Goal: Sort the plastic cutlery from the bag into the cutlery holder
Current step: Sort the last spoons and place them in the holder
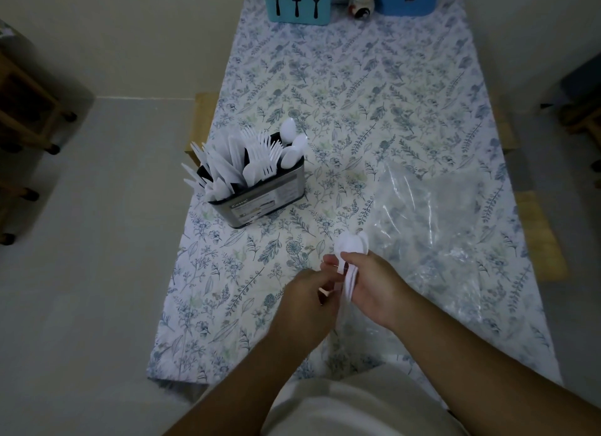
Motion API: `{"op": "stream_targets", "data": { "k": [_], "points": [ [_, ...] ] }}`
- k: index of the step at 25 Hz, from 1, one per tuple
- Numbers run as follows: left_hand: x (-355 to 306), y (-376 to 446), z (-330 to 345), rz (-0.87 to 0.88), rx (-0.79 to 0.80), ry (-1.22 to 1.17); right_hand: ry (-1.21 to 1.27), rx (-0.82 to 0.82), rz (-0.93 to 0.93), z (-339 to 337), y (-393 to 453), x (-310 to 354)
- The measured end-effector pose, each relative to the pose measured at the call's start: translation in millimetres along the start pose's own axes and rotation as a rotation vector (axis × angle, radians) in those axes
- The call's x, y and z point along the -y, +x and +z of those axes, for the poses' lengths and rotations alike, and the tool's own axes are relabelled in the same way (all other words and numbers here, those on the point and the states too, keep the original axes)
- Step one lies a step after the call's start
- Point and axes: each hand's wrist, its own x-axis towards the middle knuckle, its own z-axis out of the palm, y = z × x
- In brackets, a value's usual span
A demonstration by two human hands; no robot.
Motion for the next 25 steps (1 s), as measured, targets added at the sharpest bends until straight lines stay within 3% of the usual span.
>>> {"op": "stream_targets", "data": {
  "k": [3, 8, 12, 16, 19, 23, 25],
  "points": [
    [-4, 7, 0, -0.11, -0.115, -0.067, -0.034, 0.002, -0.012, 1, -3, -6],
    [-2, 5, 4, -0.238, -0.053, -0.174, -0.112, -0.028, -0.016, 4, -11, -7],
    [-4, 2, 8, -0.139, -0.065, -0.142, -0.039, -0.03, 0.028, 5, -15, -6],
    [-6, 2, 10, -0.153, -0.094, -0.137, -0.054, 0.0, -0.003, 5, -19, -5],
    [-7, 3, 10, -0.104, -0.049, -0.085, -0.007, -0.003, -0.006, 6, -21, -3],
    [-5, 7, 17, -0.156, 0.012, -0.216, 0.023, 0.005, 0.031, 1, -24, -4],
    [-4, 7, 19, -0.075, 0.083, -0.131, -0.044, -0.024, 0.001, -5, -23, -7]
  ]
}}
